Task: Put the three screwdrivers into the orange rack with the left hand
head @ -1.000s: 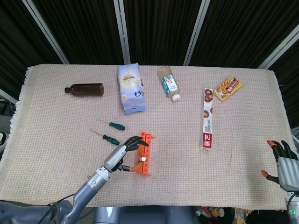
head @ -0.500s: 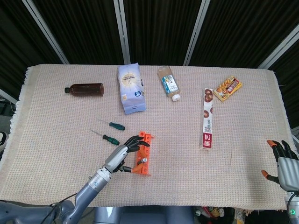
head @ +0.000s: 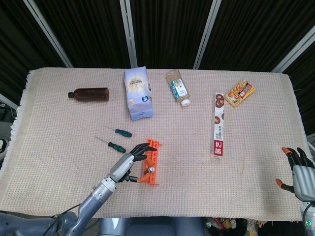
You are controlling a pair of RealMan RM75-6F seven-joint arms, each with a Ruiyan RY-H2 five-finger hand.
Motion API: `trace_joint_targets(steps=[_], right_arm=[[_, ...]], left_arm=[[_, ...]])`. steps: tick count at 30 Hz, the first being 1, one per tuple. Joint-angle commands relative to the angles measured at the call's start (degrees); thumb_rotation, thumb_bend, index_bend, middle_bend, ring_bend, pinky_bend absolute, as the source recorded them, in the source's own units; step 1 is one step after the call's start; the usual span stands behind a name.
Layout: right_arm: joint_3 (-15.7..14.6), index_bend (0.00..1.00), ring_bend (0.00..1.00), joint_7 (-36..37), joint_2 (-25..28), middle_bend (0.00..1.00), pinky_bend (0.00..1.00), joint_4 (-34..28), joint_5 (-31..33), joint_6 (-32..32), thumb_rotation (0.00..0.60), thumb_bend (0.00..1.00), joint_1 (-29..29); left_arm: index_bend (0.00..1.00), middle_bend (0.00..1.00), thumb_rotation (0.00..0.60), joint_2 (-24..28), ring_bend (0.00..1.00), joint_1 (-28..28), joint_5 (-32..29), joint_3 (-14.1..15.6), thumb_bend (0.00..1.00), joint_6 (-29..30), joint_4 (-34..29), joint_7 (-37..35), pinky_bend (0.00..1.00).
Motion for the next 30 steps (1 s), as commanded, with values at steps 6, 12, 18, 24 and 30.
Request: trace_joint_targets(steps=[6, 12, 18, 24, 30], right_arm=[[0.1, 0.12, 0.03, -0.1, 0.0, 0.12, 0.21, -0.1, 0.1, 0.2, 0.6, 0.09, -0.1], [0.1, 0.12, 0.03, -0.1, 0.0, 0.12, 0.21, -0.2, 0.1, 0.2, 0.6, 0.1, 0.0], [0.1, 0.12, 0.03, -0.1, 0.0, 0.12, 0.21, -0.3, -0.1, 0.2, 0.6, 0.1, 0.0], [0.1, 0.12, 0.03, -0.1, 0.1, 0.12, 0.21, -0.3, -0.3, 0.2, 0.6, 0.09, 0.1], [0.1, 0.12, 0.03, -0.1, 0.0, 0.12, 0.21, -0.3, -0.7, 0.4, 0.6, 0.1, 0.2]], left_arm=[[0.28, 0.03, 0.485, 0.5, 0.0, 0.1, 0.8, 0.2, 0.48, 0.8, -1.0, -0.3, 0.0], [0.23, 0.02, 0.479, 1.6, 0.0, 0.4, 2.1, 0.1, 0.48, 2.5, -2.2, -0.6, 0.0], [0.23, 0.02, 0.474, 4.4, 0.0, 0.2, 3.5, 0.5, 0.48, 3.0, -4.0, 1.2, 0.0], [0.34, 0.04, 0.474, 12.3, 0.0, 0.5, 3.6, -1.5, 0.48, 4.4, -5.2, 11.2, 0.0], [0.48, 0.03, 0.488, 20.7, 0.0, -1.2, -3.9, -4.3, 0.5, -2.7, -8.0, 25.1, 0.0]])
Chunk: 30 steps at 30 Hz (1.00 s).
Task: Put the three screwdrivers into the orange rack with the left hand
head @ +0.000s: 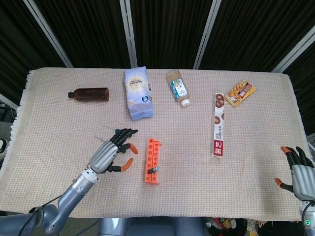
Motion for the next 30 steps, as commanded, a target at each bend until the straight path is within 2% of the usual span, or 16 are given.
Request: trace_joint_targets(steps=[1, 4, 9, 12, 19, 23, 30], right_arm=[[0.0, 0.12, 0.03, -0.1, -0.1, 0.12, 0.21, 0.0, -0.1, -0.1, 0.6, 0.1, 0.1], [-0.1, 0.12, 0.03, 0.0, -0.2, 0.12, 0.21, 0.0, -0.1, -0.2, 0.6, 0.09, 0.1], [-0.1, 0.12, 0.03, 0.0, -0.5, 0.12, 0.21, 0.1, -0.4, -0.2, 0.6, 0.09, 0.3], [-0.2, 0.12, 0.03, 0.1, -0.6, 0.12, 0.21, 0.2, -0.4, -0.3, 0.6, 0.09, 0.3], [-0.2, 0.12, 0.03, 0.3, -0.5, 0.12, 0.21, 0.3, 0.0, -0.5, 0.6, 0.09, 0.2], [-0.2, 0.12, 0.03, 0.4, -0.6, 0.12, 0.21, 0.6, 0.0, -0.5, 0.6, 0.1, 0.3], [-0.1, 0.12, 0.03, 0.5, -0.7, 0.12, 0.21, 0.8, 0.2, -0.7, 0.6, 0.09, 0.4]], left_arm=[[0.48, 0.02, 0.511, 7.6, 0.0, -1.9, -7.0, -3.0, 0.51, -6.4, -2.5, 12.5, 0.0], [0.48, 0.02, 0.555, 9.0, 0.0, -3.2, -10.3, -3.7, 0.5, -9.6, -2.4, 19.4, 0.0], [0.47, 0.02, 0.559, 8.2, 0.0, -6.3, -15.4, -3.2, 0.39, -14.5, 0.0, 33.5, 0.0], [0.47, 0.02, 0.563, 5.8, 0.0, -7.4, -17.2, -2.5, 0.38, -15.2, 2.4, 40.0, 0.0], [0.39, 0.0, 0.568, 2.0, 0.0, -8.7, -22.6, -1.6, 0.38, -16.6, 4.8, 47.4, 0.0], [0.38, 0.0, 0.566, 0.4, 0.0, -9.1, -22.8, -0.3, 0.38, -14.7, 6.2, 53.9, 0.0], [0.38, 0.0, 0.582, -2.0, 0.0, -8.9, -23.7, 1.3, 0.36, -13.2, 7.1, 59.1, 0.0]])
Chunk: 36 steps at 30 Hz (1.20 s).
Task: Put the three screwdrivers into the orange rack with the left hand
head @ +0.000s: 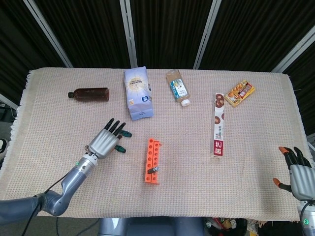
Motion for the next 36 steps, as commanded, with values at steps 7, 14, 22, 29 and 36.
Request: trace_joint_targets(steps=[7, 14, 22, 29, 36], right_arm=[[0.0, 0.12, 0.03, 0.1, 0.1, 0.12, 0.21, 0.0, 0.1, -0.1, 0.6, 0.09, 0.0], [0.0, 0.12, 0.03, 0.1, 0.2, 0.12, 0.21, -0.1, 0.3, 0.1, 0.6, 0.09, -0.3], [-0.1, 0.12, 0.03, 0.3, 0.4, 0.12, 0.21, 0.1, 0.6, 0.4, 0.6, 0.09, -0.6], [-0.1, 0.12, 0.03, 0.4, 0.3, 0.12, 0.21, 0.4, 0.7, 0.3, 0.6, 0.09, -0.7], [-0.2, 0.12, 0.03, 0.8, 0.1, 0.12, 0.21, 0.9, 1.0, 0.1, 0.6, 0.09, -0.9]], left_arm=[[0.38, 0.0, 0.587, -3.7, 0.0, -0.2, -0.5, 1.3, 0.27, 0.9, 2.3, 1.8, 0.0], [0.41, 0.0, 0.589, -6.5, 0.0, -0.2, 0.4, 1.1, 0.24, 2.3, 4.5, 1.4, 0.0], [0.41, 0.0, 0.597, -8.4, 0.0, -0.9, 0.1, 0.8, 0.24, 1.7, 6.2, 1.9, 0.0], [0.42, 0.0, 0.6, -8.9, 0.0, -1.5, -1.1, 0.7, 0.24, 0.9, 6.1, 4.1, 0.0], [0.44, 0.0, 0.6, -9.4, 0.0, -2.0, -2.4, 1.0, 0.29, 0.4, 6.2, 6.6, 0.0]])
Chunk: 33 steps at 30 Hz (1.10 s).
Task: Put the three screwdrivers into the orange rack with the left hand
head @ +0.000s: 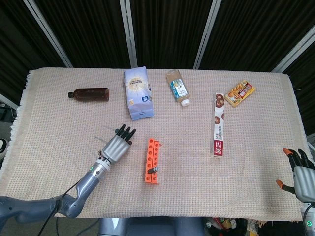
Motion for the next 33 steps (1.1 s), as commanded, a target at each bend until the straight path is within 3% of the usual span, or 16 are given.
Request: trace_joint_targets(steps=[1, 23, 33], right_arm=[[0.0, 0.12, 0.03, 0.1, 0.0, 0.12, 0.21, 0.1, 0.1, 0.0, 0.6, 0.09, 0.0], [0.2, 0.12, 0.02, -0.4, 0.1, 0.12, 0.21, -0.2, 0.4, -0.5, 0.6, 0.1, 0.1], [0.2, 0.12, 0.02, -0.7, 0.2, 0.12, 0.21, -0.5, 0.7, -0.8, 0.6, 0.09, 0.2]], left_arm=[[0.44, 0.0, 0.6, -0.2, 0.0, -0.3, -0.5, 0.1, 0.29, -0.4, 0.3, 0.7, 0.0], [0.43, 0.0, 0.6, -0.7, 0.0, -0.8, -2.0, 0.3, 0.32, -0.5, 0.9, 0.9, 0.0], [0.49, 0.0, 0.6, -0.5, 0.0, -0.9, -2.2, 0.3, 0.4, -0.4, 0.7, 0.3, 0.0]])
